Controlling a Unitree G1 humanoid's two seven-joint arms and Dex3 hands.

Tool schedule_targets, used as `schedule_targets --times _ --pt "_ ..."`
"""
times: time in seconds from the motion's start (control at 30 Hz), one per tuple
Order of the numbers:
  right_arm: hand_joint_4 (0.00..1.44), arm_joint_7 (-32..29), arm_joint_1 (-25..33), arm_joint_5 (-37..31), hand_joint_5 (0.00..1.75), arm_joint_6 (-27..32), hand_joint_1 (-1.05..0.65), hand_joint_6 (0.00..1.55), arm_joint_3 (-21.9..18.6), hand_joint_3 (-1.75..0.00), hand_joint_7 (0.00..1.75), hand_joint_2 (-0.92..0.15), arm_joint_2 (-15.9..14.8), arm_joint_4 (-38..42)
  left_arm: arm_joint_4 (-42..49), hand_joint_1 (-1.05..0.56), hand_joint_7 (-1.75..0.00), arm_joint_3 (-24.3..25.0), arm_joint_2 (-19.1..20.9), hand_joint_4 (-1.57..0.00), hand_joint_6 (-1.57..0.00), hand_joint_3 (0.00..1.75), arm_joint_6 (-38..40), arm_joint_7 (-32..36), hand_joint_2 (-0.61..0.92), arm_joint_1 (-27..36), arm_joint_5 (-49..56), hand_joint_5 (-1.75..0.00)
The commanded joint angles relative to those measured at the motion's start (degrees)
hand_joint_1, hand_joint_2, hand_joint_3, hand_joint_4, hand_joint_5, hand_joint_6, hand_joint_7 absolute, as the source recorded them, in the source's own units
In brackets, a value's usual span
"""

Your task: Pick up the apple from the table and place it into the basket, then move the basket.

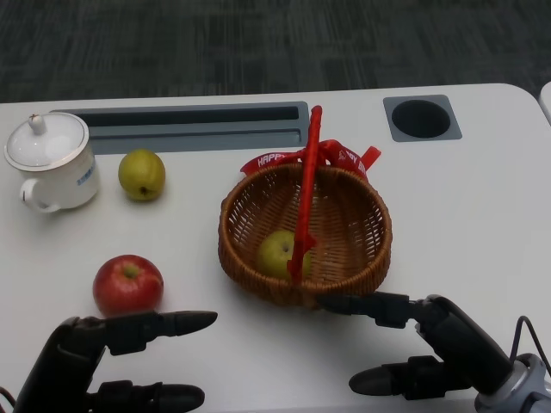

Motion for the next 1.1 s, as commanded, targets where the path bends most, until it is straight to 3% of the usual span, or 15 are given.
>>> schedule_targets --times 0.03,0.83,0.97,1.1 --pt "0.64 -0.26 -0.41 0.77 0.00 -0.21 -0.52 0.58 -0.51 0.00 0.00 -0.86 -0.47 0.21 0.35 -0.57 0.00 0.15 0.63 -0.98 -0.93 0.00 -0.46 1.00 0.72 0.32 -0.21 0.00" --pt "0.63 0.37 -0.01 1.28 0.00 -0.46 -0.53 0.57 -0.28 0.00 0.00 -0.87 -1.00 -0.28 0.00 -0.59 0.00 0.83 1.02 -0.97 -0.90 0.00 -1.36 1.88 0.72 0.38 0.14 0.00" --pt "0.64 0.47 -0.07 1.26 0.00 -0.54 -0.53 0.57 -0.38 0.00 0.00 -0.86 -1.16 -0.15 -2.70 -0.64 0.00 5.48 1.04 -0.86 -0.81 0.01 -3.06 5.08 0.73 1.33 6.50 0.00" --pt "0.64 0.60 -0.17 1.23 0.00 -0.37 -0.53 0.57 -0.28 0.00 0.00 -0.86 -0.99 0.04 -5.24 -0.74 0.00 10.92 1.73 -0.63 -0.59 0.01 -2.40 9.65 0.75 1.32 16.01 0.00"
